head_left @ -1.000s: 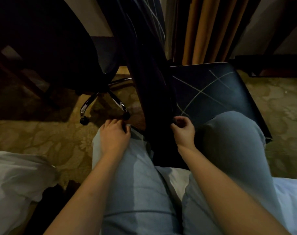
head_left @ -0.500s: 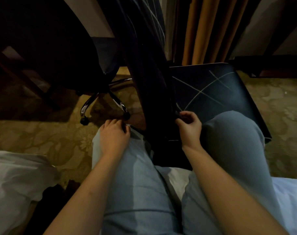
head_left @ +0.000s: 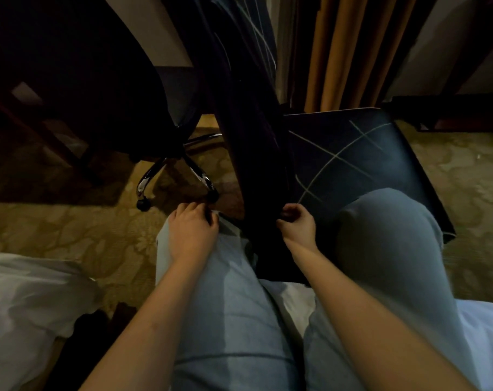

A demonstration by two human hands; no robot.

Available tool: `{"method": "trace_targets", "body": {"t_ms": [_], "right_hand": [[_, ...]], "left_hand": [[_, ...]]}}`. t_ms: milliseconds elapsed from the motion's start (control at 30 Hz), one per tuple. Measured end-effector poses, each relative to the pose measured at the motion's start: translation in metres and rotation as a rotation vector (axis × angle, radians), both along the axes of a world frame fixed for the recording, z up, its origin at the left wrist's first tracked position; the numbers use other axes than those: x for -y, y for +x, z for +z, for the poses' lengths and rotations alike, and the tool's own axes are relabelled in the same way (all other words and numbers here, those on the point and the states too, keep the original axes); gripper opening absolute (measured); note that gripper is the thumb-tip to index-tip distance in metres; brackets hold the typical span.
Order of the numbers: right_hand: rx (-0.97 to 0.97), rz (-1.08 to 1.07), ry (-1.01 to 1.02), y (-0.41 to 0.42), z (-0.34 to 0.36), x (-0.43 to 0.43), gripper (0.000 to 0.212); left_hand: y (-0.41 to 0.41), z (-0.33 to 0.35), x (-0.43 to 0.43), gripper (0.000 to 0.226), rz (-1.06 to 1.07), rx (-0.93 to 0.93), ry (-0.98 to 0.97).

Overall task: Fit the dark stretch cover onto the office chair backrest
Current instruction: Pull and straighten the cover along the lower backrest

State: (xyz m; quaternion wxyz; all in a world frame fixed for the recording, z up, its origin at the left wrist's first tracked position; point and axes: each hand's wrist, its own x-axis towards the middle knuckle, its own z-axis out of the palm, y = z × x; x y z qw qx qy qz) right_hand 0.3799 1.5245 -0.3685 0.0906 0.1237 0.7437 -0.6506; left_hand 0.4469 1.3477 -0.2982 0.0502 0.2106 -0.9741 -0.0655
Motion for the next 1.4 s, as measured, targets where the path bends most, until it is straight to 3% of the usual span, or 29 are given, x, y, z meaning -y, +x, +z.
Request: {"method": "trace_targets", "body": {"t_ms": [267, 533, 667, 933, 1200, 1400], "right_hand": [[-0.158, -0.234, -0.188, -0.002, 0.022, -0.017, 0.024], [0.005, -0.008, -0.048, 0.000, -0.004, 0.006, 0.027], [-0.008, 0.089, 0.091, 0.002, -0.006, 0.005, 0.029], [0.006, -0.038, -0.050, 0.008, -0.007, 0.003, 0.029], [-0.014, 0.099, 0.255, 0.006, -0.024, 0.009, 0.019], [0.000, 0.077, 0.217, 0.006, -0.020, 0.010, 0.022]], "left_hand": [[0.000, -0.002, -0.001, 0.037, -0.011, -0.035, 0.004], [-0.003, -0.003, -0.002, 0.037, -0.024, -0.030, -0.009], [-0.001, -0.001, -0.004, 0.037, -0.008, -0.017, 0.016], [0.000, -0.003, -0.004, 0.036, -0.009, -0.032, -0.011], [-0.003, -0.002, -0.004, 0.035, -0.010, -0.055, 0.018], [-0.003, -0.005, -0.003, 0.035, -0.005, -0.057, 0.010]]}}
